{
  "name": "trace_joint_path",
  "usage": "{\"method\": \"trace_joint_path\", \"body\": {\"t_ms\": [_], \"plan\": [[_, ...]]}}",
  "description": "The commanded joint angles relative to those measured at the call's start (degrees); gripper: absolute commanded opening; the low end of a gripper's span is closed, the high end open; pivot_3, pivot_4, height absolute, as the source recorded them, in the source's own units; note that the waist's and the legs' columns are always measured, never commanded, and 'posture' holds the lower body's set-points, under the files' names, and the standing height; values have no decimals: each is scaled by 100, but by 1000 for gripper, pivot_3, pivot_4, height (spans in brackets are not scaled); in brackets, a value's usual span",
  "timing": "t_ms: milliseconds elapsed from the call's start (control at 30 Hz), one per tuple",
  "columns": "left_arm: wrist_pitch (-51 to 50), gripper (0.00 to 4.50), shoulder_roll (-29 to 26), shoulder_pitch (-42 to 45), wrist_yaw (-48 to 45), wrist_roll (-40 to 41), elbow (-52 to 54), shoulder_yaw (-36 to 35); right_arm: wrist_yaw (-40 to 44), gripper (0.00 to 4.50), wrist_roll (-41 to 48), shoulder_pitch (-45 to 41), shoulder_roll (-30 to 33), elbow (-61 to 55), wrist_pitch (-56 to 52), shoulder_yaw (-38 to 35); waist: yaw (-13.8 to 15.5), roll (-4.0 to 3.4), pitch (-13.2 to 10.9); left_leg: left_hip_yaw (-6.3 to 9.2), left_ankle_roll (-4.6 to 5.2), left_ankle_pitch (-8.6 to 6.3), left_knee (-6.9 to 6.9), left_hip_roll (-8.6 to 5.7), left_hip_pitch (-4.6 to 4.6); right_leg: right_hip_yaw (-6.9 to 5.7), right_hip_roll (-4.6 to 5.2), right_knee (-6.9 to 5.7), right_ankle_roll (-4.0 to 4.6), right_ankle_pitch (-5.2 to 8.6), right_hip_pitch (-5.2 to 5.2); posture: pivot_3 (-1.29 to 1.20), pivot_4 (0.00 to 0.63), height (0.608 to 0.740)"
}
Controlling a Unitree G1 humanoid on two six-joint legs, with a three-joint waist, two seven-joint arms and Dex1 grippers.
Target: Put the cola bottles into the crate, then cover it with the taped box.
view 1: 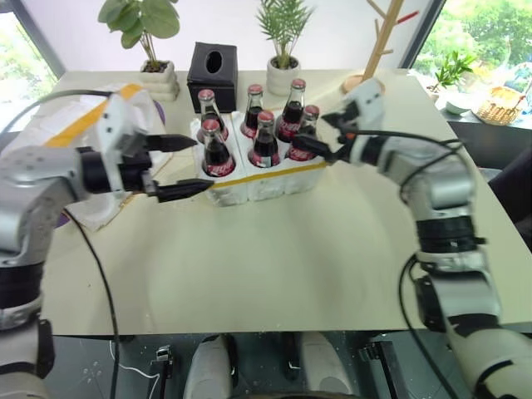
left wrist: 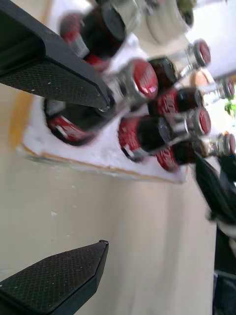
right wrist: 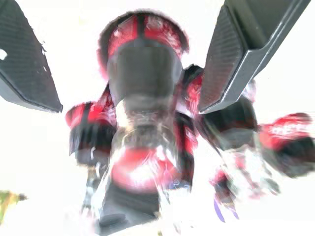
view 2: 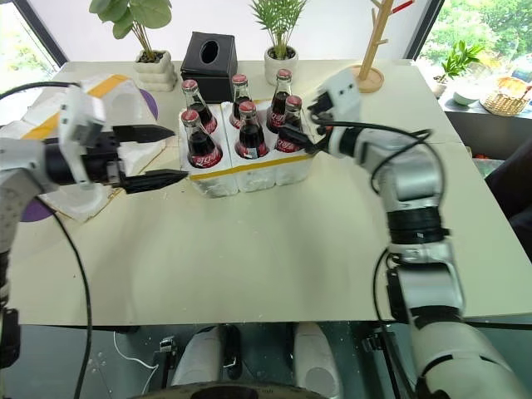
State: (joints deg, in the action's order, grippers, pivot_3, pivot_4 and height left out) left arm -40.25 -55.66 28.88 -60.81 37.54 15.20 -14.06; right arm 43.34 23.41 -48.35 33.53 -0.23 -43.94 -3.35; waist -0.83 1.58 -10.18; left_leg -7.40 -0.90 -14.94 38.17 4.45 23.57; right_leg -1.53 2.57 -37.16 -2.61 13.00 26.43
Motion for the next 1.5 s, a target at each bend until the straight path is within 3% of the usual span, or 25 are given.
{"method": "trace_joint_path", "body": {"t_ms": [33,167,300,433,500,633,700,900,1067,1400,1500], "plan": [[-325,4500,-551,-372,-75,289,360,-1119,552,4488,541,-127,684,-831,-172,-543,-25,0,0,0,0,0,0,0,-2,0,0,0,0,0,0,0,150,740],[-414,4500,-1168,-1341,-420,-41,300,-2216,943,4488,988,-345,1320,-825,-569,-788,-57,0,0,-5,0,0,-4,4,-21,1,-3,-1,8,5,-8,0,150,740],[-414,4500,-1607,-2354,-1060,-561,19,-3381,1057,4488,1454,-512,1454,-904,-812,-978,-47,-1,0,-8,-3,1,-5,8,-23,0,-4,-4,31,17,-3,0,150,740],[453,4500,-1866,-3807,-2077,-1862,-1044,-4333,1280,4488,2113,-465,1422,-1217,-1098,-1104,-34,-3,0,-21,-3,0,-11,9,-19,0,5,0,37,20,9,0,150,740],[983,4500,-1943,-4236,-2297,-2256,-1660,-4452,1438,4488,2284,-375,1458,-1370,-1054,-1084,-34,-6,1,-27,-3,0,-21,9,-19,-1,7,0,40,23,14,0,150,740],[1997,4500,-2251,-4237,-2251,-2652,-3195,-3940,1462,4488,2397,-354,1423,-1452,-972,-974,-9,-3,2,-27,-5,-1,-23,17,-16,-7,9,0,65,36,21,0,150,740],[2418,4500,-2458,-3977,-2146,-2775,-3842,-3353,1512,4488,2384,-385,1463,-1455,-920,-902,14,-1,4,-28,-6,-2,-22,18,-16,-9,19,2,67,35,21,0,150,740],[2985,4500,-2497,-1993,-1744,-3039,-4999,-1119,1819,4488,2659,-470,1736,-1591,-982,-970,11,5,6,-49,-6,-3,-22,23,2,-11,41,5,66,34,30,0,150,740],[3046,4500,-2200,-494,-1826,-3296,-5738,21,1682,4488,2846,-340,1869,-1814,-1050,-1062,-7,6,6,-56,0,-4,-19,22,14,-12,16,-3,45,22,43,0,150,740],[3176,4500,-1434,1726,-1670,-3976,-7425,1223,1357,4488,3008,82,2096,-2175,-1006,-1189,14,10,8,-48,0,-3,2,32,10,-16,1,-25,40,19,37,0,150,740],[3312,3720,-1299,1943,-1544,-4109,-7765,1358,1272,4500,3019,156,2110,-2246,-988,-1187,14,13,9,-47,0,-3,3,31,11,-16,2,-25,40,19,37,0,150,740]]}}
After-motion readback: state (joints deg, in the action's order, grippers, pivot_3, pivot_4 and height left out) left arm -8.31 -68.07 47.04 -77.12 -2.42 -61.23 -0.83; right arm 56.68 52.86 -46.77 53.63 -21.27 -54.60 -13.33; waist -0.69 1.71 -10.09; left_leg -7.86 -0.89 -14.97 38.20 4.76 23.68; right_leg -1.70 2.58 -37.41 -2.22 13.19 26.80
